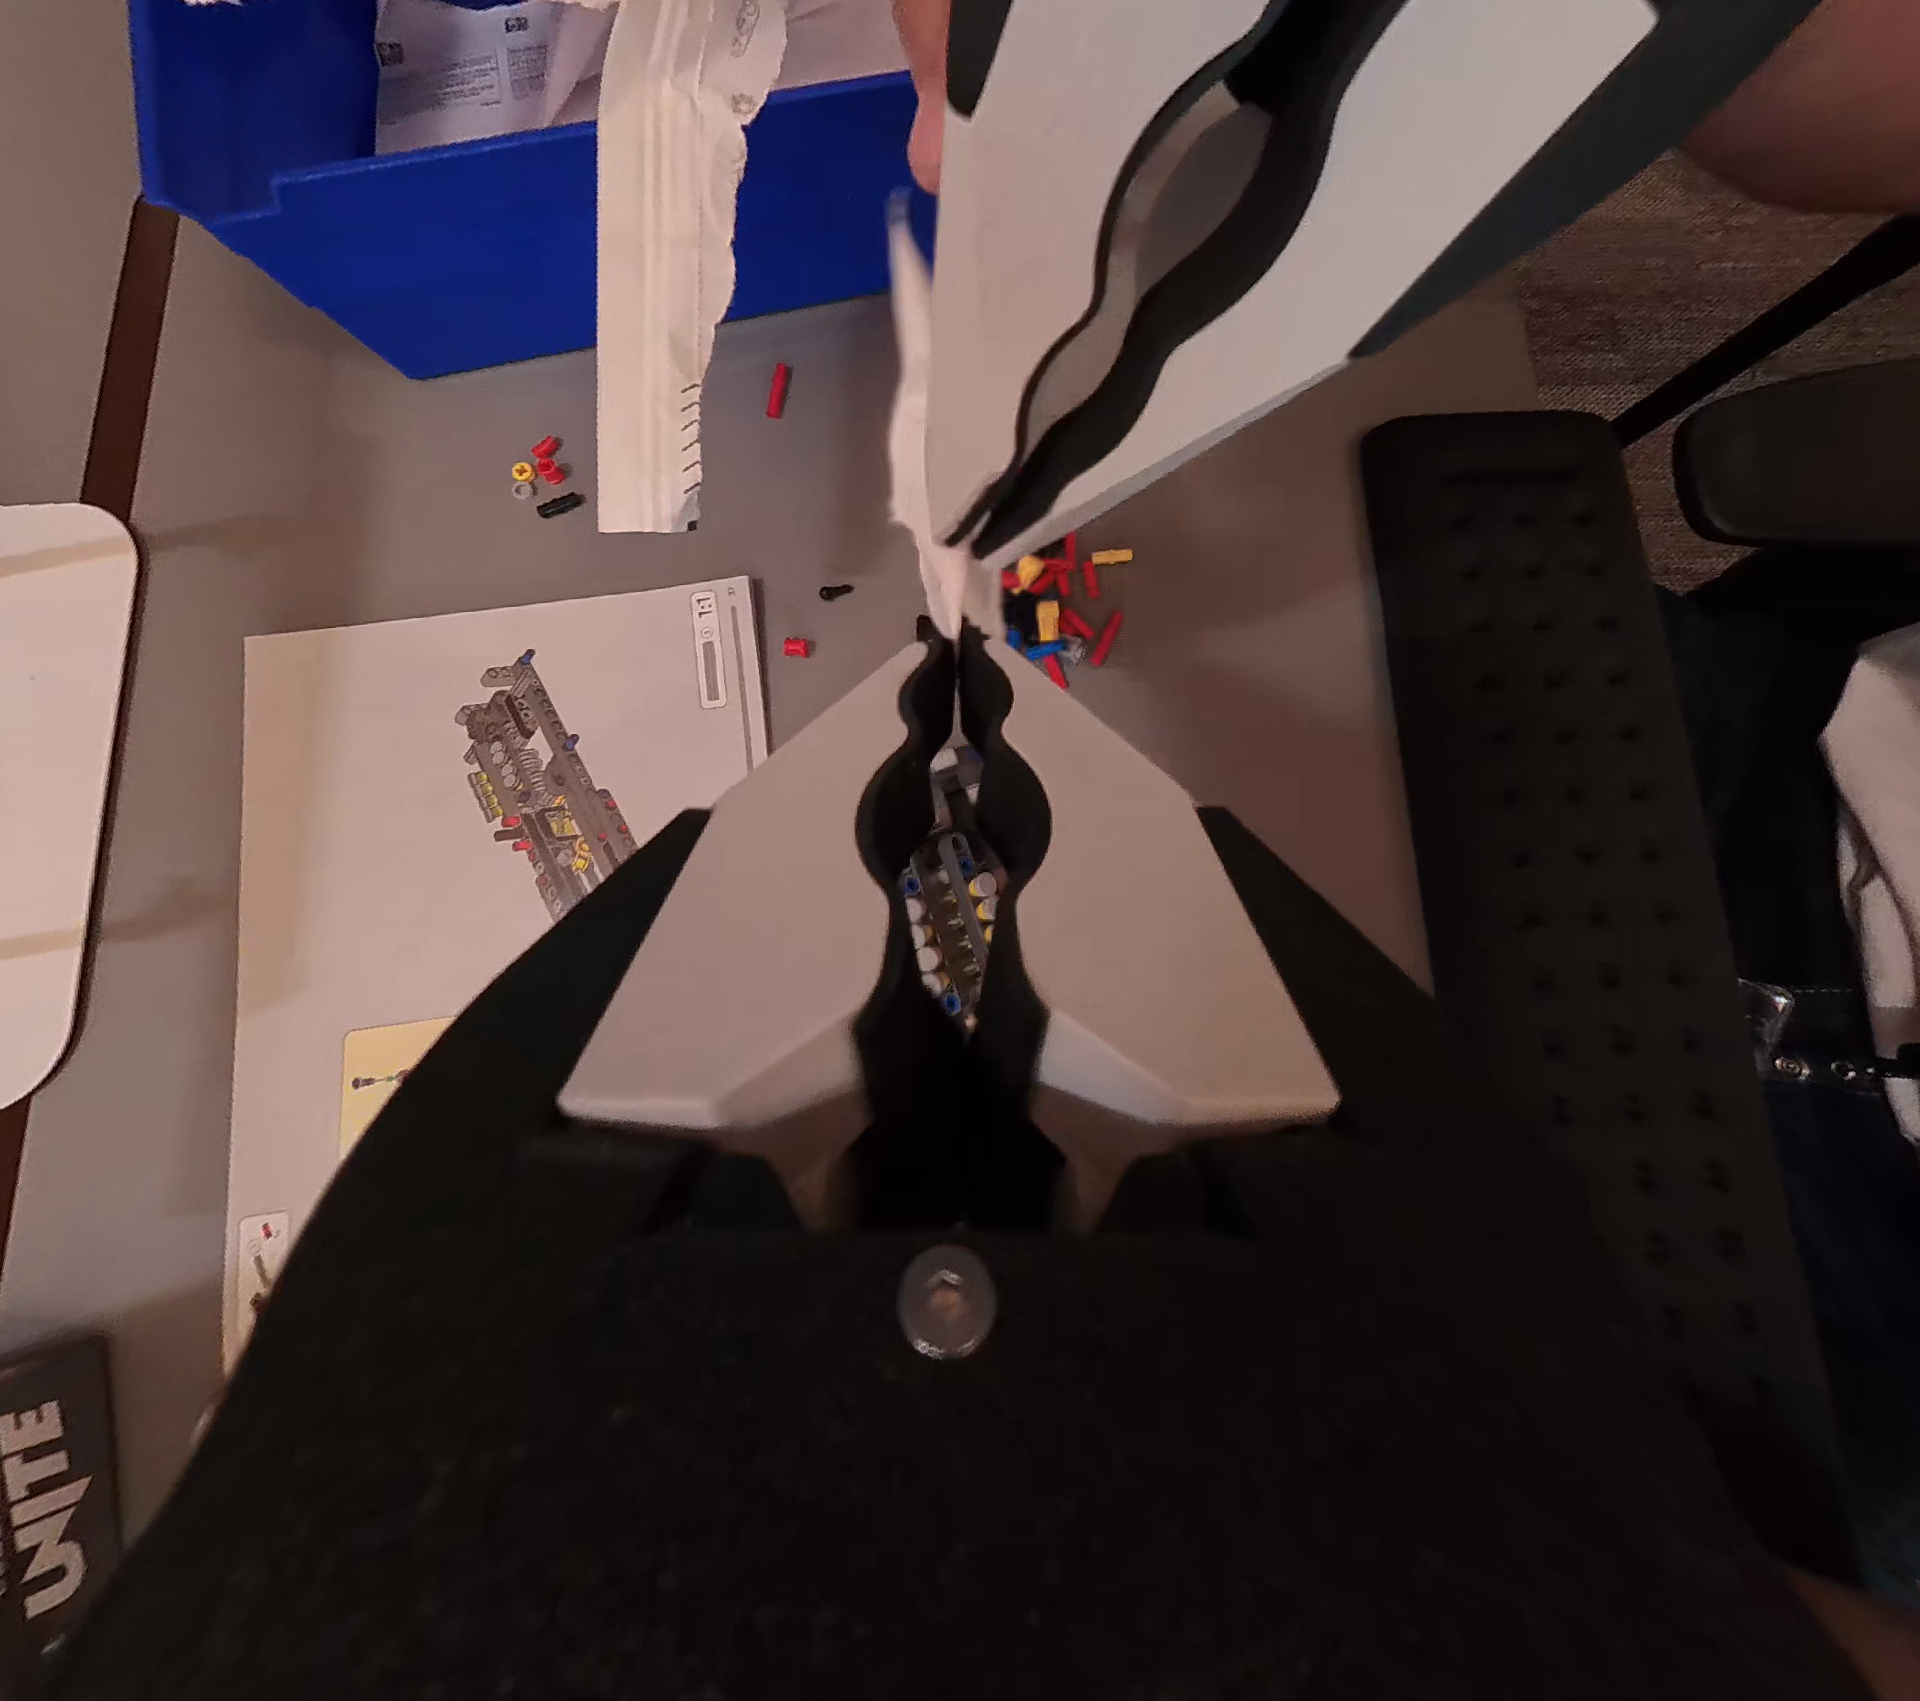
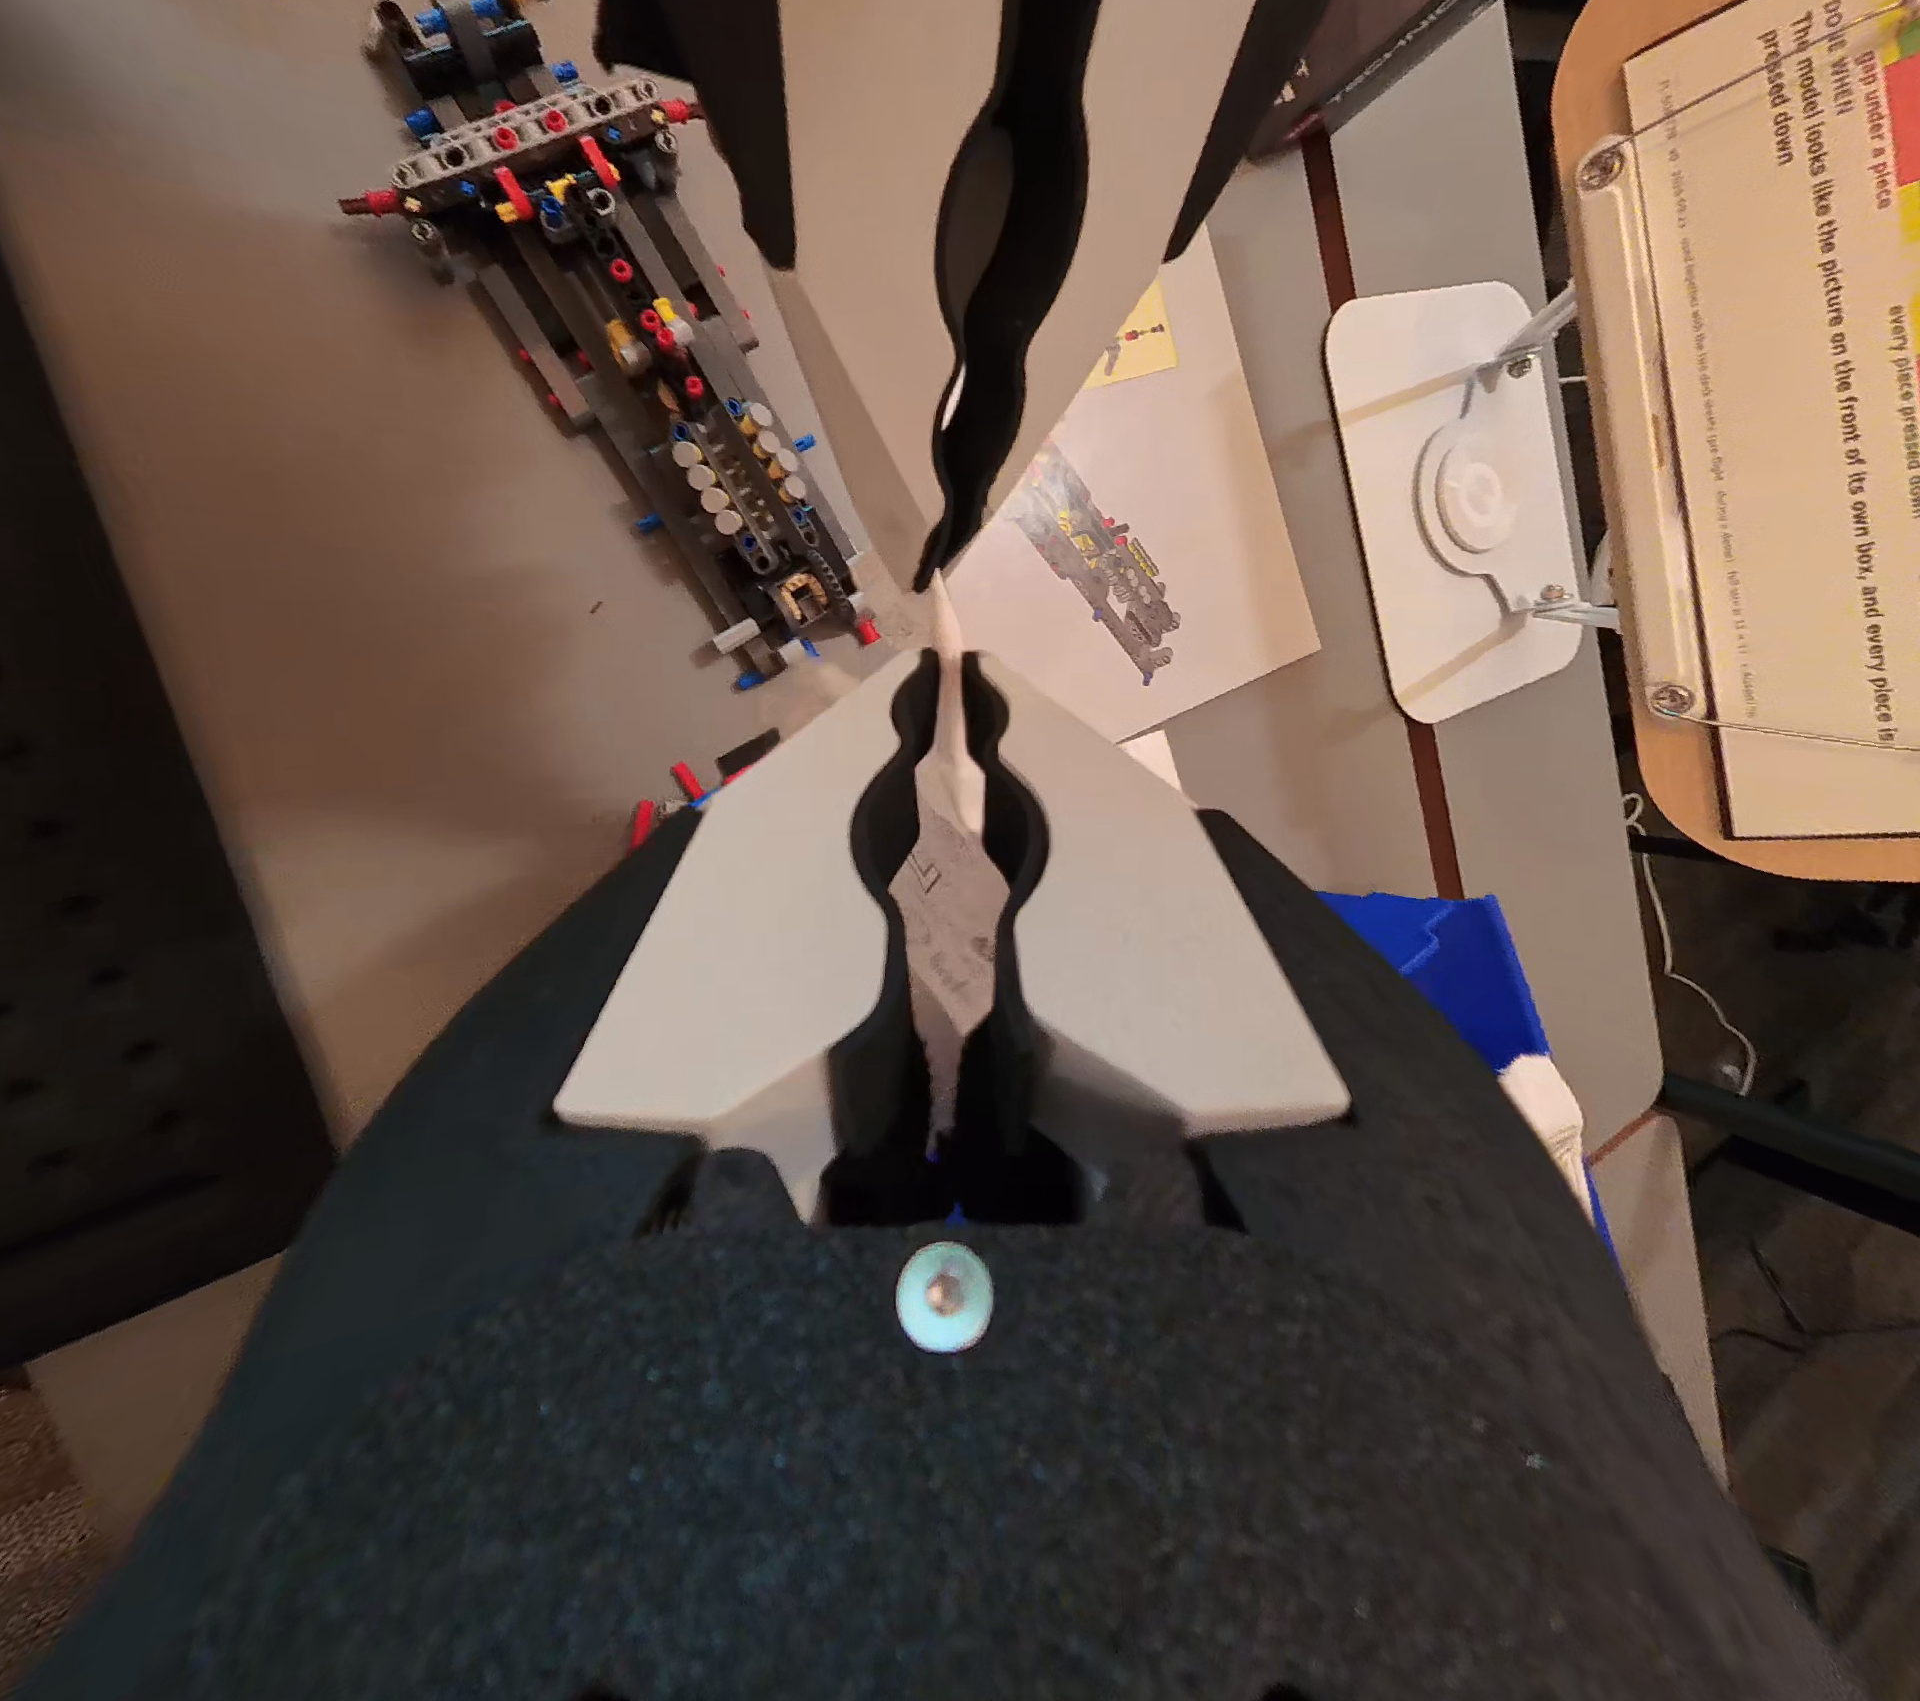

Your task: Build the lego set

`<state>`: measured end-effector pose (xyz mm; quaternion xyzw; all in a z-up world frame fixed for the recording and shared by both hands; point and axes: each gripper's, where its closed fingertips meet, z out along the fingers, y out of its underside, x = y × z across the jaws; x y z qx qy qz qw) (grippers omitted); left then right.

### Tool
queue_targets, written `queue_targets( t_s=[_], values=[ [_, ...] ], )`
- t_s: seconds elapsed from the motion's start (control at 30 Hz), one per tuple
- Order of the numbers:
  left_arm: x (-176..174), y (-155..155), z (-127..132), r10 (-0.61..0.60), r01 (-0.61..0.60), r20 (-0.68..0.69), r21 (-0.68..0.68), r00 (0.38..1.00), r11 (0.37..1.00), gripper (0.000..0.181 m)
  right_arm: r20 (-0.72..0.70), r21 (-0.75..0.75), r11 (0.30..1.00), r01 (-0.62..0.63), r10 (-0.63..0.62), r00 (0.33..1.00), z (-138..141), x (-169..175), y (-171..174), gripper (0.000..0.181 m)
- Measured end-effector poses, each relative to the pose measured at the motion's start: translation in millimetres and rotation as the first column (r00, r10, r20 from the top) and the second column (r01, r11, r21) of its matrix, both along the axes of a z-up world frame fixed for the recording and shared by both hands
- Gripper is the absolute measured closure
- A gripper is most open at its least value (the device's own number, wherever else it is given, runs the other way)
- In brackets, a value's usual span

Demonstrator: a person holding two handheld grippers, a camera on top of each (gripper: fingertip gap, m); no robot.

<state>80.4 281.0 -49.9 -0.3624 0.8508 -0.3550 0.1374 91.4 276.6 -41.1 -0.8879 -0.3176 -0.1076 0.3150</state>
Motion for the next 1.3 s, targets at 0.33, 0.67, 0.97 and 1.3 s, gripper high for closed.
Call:
queue_targets(
  t_s=[0.33, 0.67, 0.97, 1.3],
  values=[
    [1, -5, 9, -0.031, 0.033, 0.037, -0.063, 0.999, 0.997, 0.181, -0.011, 0.0, 1.0, -0.015, 0.015, 1.0, -8, -1, 6, 0.181],
    [-2, 5, 10, -0.054, 0.06, 0.073, -0.078, 0.996, 0.995, 0.181, -0.256, 0.083, 0.997, 0.008, 0.014, 0.967, 4, 4, -2, 0.144],
    [-8, 3, 20, -0.108, 0.124, 0.135, -0.118, 0.985, 0.985, 0.181, -0.691, -0.038, 0.986, -0.161, 0.09, 0.717, 10, -13, -23, 0.146],
    [-3, 3, 27, -0.084, 0.111, 0.147, -0.186, 0.986, 0.976, 0.181, -0.462, 0.078, 0.997, 0.015, 0.022, 0.886, -1, 12, -26, 0.159]
  ],
)
